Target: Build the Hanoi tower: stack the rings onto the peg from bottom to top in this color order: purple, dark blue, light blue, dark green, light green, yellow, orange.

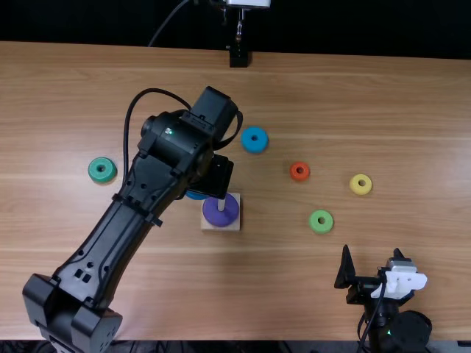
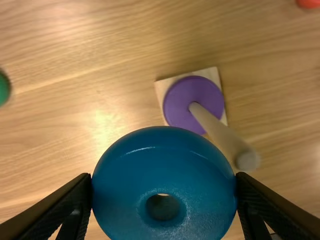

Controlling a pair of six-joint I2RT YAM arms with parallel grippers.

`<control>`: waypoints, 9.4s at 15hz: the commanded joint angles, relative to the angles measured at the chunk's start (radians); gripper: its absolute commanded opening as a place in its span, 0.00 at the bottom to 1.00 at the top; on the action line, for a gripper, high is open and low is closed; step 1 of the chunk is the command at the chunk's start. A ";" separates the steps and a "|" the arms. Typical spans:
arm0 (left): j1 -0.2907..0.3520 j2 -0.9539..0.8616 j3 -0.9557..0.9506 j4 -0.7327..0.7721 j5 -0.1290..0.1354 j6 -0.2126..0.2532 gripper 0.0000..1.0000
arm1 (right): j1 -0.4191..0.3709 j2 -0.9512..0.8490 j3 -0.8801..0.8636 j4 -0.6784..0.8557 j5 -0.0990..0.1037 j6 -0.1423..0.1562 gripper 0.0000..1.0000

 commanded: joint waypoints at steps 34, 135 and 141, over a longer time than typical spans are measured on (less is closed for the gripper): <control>-0.071 0.080 0.111 0.000 0.031 -0.069 1.00 | -0.016 -0.013 -0.076 -0.042 -0.003 -0.002 1.00; 0.491 -1.919 -2.006 0.950 0.066 0.278 1.00 | 0.389 1.672 1.428 -0.392 -0.001 0.068 1.00; 0.491 -1.919 -2.006 0.950 0.066 0.278 1.00 | 0.389 2.030 1.653 -0.392 -0.001 0.068 1.00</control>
